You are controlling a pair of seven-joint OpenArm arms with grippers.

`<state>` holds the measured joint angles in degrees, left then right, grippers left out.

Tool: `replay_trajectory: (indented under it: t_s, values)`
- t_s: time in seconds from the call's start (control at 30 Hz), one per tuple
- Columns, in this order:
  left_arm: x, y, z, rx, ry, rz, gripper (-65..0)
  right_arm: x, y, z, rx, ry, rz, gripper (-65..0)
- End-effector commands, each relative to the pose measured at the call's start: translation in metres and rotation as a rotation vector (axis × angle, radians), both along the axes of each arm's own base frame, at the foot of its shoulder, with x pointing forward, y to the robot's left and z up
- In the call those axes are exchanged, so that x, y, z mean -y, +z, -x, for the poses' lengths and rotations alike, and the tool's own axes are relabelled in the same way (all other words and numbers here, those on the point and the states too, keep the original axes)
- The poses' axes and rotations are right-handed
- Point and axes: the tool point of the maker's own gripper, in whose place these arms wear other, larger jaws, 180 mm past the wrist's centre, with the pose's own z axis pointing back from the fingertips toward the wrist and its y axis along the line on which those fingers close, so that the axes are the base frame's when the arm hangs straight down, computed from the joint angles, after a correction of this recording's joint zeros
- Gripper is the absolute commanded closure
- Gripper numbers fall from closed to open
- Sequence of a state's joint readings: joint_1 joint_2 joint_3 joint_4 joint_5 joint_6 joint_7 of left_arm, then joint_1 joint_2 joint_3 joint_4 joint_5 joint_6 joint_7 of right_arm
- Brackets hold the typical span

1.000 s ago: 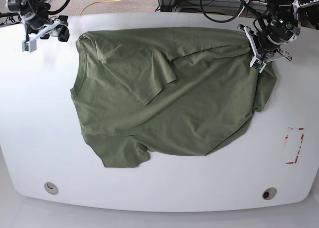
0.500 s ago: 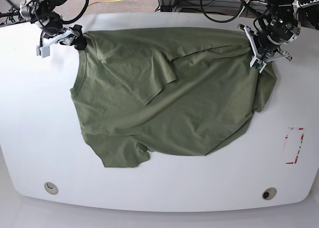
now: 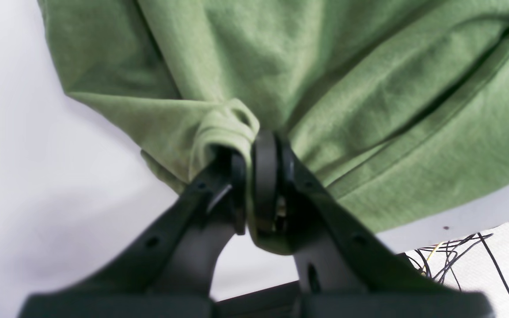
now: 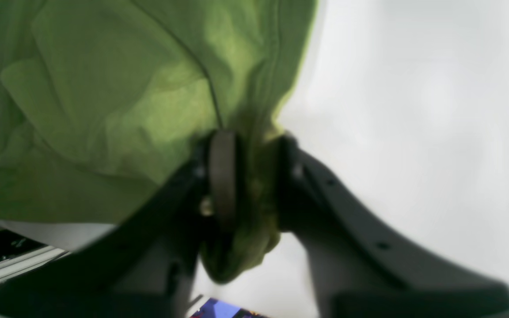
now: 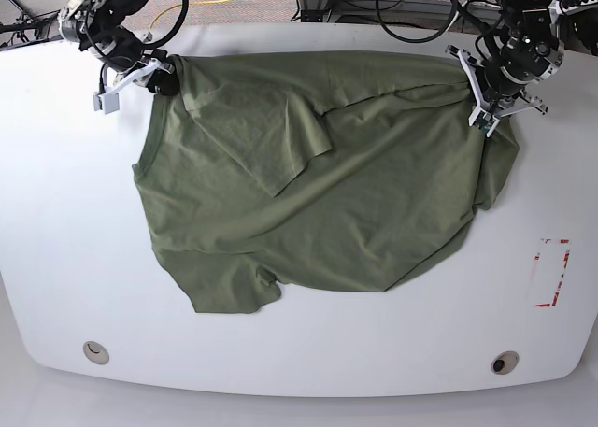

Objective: Fold the T-shirt properly

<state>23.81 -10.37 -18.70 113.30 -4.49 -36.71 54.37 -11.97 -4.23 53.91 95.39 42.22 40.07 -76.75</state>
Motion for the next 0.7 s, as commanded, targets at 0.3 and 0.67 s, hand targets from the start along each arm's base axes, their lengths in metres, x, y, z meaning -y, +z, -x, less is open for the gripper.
replay_trajectory:
  t_s: [0.3,0.67]
  values:
    - [-0.001,0.011,-0.010,0.048,-0.006,-0.001,0.0,0.019,0.021,0.013,0.005,0.036,0.129,0.0]
    - [0.027,0.047,-0.058,0.276,-0.031,0.106,0.0,0.041,0.069,-0.006,0.110,0.080,0.311,0.0]
